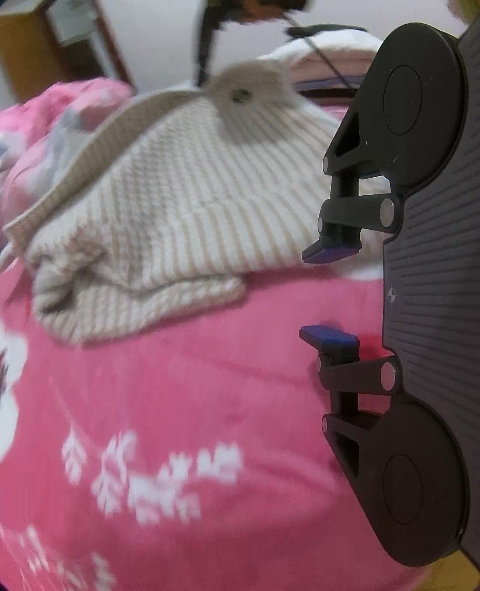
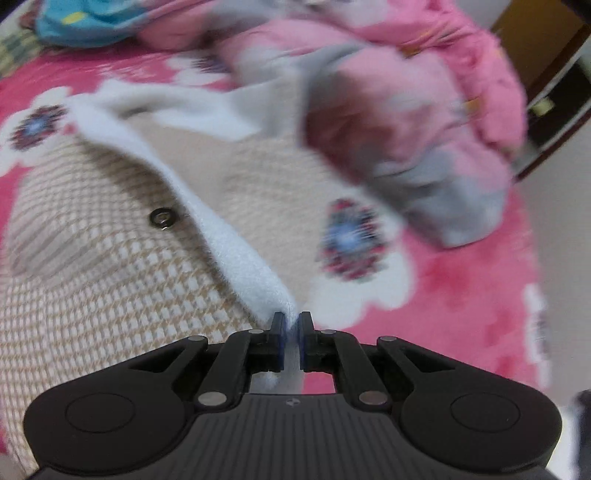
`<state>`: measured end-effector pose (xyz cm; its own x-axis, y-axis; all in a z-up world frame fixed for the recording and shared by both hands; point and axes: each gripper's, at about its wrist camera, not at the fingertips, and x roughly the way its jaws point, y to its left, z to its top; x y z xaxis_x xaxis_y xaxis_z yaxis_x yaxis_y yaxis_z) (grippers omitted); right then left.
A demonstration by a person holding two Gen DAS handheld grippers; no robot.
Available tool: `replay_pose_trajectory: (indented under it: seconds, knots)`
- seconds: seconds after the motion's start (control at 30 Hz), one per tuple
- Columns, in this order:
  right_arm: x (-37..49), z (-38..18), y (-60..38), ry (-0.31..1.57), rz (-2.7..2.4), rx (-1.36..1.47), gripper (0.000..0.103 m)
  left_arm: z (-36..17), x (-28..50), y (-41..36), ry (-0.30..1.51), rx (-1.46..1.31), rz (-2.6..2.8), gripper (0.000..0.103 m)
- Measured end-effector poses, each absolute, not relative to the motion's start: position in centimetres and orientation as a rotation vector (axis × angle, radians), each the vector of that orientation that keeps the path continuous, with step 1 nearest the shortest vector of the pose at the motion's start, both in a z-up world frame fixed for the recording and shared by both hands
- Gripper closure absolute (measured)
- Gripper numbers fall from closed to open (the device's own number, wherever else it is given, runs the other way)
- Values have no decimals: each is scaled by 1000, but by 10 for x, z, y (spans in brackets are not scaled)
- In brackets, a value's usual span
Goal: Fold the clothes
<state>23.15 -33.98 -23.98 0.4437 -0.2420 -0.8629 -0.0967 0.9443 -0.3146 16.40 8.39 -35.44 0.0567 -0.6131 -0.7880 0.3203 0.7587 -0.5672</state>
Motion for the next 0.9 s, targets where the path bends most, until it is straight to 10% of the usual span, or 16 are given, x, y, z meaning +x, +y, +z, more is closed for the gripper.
replay_pose_trajectory:
  seconds: [0.47, 0.63, 0.9]
  knots:
    - [220, -263, -334, 1179, -74, -269, 97, -387, 229, 32, 1297, -352, -532, 57]
    - [209, -266, -329, 1188, -57, -172, 97, -386, 244, 12, 1283, -309, -540, 94]
    - [203, -246, -327, 1153, -4, 35, 97, -315, 284, 80, 1018, -431, -401, 98]
